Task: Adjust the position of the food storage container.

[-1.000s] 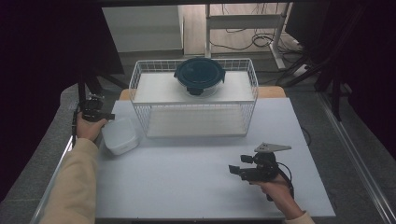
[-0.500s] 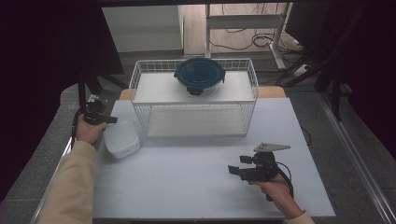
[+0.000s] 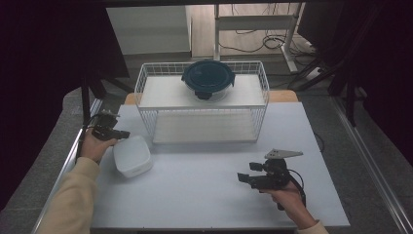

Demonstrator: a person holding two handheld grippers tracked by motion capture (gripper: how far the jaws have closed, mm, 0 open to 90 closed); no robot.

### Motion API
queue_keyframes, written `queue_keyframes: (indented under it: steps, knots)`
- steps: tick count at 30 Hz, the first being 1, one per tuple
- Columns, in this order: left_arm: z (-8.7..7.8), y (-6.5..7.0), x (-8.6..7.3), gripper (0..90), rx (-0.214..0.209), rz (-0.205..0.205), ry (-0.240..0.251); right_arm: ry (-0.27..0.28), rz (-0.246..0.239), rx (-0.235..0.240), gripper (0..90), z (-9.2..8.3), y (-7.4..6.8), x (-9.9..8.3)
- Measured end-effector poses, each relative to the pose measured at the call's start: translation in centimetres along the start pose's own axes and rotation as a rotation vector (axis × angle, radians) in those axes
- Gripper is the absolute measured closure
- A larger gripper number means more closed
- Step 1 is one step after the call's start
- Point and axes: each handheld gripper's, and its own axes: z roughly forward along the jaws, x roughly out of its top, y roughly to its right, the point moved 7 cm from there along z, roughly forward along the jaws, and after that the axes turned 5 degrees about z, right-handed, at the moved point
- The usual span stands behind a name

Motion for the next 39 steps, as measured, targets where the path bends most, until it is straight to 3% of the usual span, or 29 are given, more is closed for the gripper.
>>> queue_keyframes:
  steps: [10,19,22,27,31,33,39]
  knots:
    - [0.2,4.1,-0.2,90.0,-0.068,0.074,-0.001,-0.010,0.001,-0.002,25.9,0.2,0.0,-0.1]
    - [0.3,6.6,-0.2,90.0,-0.076,0.148,-0.033,-0.013,0.007,-0.006,25.9,0.2,0.2,-0.2]
    - [-0.4,6.7,0.1,90.0,-0.067,0.144,0.010,-0.011,0.005,-0.008,25.9,0.1,0.2,-0.1]
    - [-3.0,5.9,0.7,90.0,-0.023,0.046,0.111,-0.006,0.002,-0.011,25.9,0.0,0.3,-0.1]
    - [-5.1,5.0,-0.1,90.0,0.028,-0.015,0.145,-0.005,0.003,-0.013,25.9,-0.1,0.4,0.0]
    - [-6.1,4.9,-0.6,90.0,0.039,-0.065,0.186,-0.006,0.003,-0.013,25.9,-0.1,0.4,-0.1]
    - [-7.1,5.6,-2.6,89.6,0.054,-0.093,0.193,-0.004,0.001,-0.013,25.9,-0.1,0.3,-0.1]
